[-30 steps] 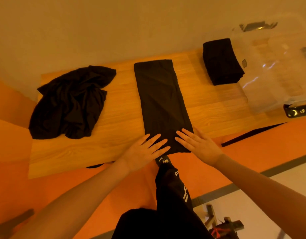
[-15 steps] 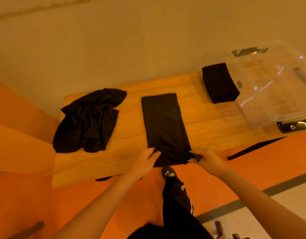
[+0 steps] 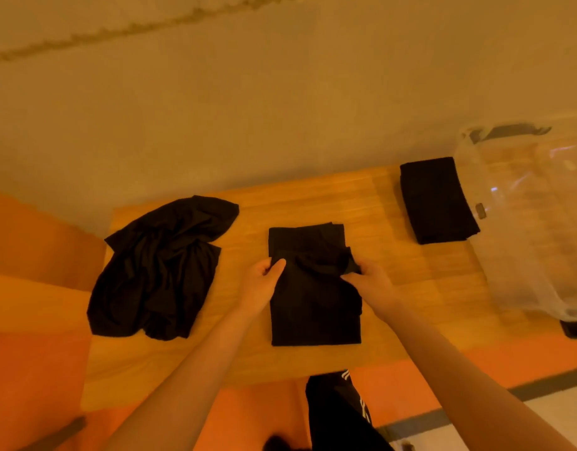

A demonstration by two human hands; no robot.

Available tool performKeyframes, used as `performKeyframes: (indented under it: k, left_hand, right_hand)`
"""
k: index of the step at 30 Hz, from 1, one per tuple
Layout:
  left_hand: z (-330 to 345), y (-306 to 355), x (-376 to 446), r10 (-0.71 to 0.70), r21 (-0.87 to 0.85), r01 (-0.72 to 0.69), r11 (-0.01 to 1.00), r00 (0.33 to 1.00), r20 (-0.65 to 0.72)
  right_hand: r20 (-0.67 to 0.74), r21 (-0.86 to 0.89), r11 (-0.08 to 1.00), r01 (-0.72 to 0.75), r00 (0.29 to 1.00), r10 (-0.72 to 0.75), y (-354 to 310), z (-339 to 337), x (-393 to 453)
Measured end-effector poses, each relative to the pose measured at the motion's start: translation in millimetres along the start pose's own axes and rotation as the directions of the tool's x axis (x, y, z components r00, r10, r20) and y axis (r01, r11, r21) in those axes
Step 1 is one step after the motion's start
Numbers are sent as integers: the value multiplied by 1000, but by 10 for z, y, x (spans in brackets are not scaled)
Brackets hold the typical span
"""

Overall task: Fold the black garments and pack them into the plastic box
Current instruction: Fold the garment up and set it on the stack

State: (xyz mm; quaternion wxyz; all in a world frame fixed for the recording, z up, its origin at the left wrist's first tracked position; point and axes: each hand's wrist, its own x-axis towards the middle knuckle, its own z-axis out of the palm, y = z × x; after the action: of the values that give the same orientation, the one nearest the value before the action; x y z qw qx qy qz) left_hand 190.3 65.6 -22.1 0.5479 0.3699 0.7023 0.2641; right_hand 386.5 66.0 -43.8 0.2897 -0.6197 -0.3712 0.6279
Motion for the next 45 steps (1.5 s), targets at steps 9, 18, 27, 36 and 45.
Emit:
performKeyframes:
  k: [9,18,27,36,45]
  left_hand:
    - [82,48,725,-110,35,118,992,977,-181]
    - [246,106,544,-20,-5,19,1000,964,-264]
    - [198,81,1033,27,5,-28,1000,900,-435]
    - [290,41,1000,98,117,-46,992,868,-486]
    - [454,-230,559,441,681,-142,718,850,-288]
  right_hand:
    - [-30,-129,988,-84,996,81,-158,-67,779]
    - [76,-182,981,60,996,-46,-255,-88,666]
    - [-51,-360,929,89,992,-115,-242,76,1173]
    - [-273,-442,881,166,911,-309,-130,105,1031]
    - [81,-826,418,379,812,-578,-40,30,895]
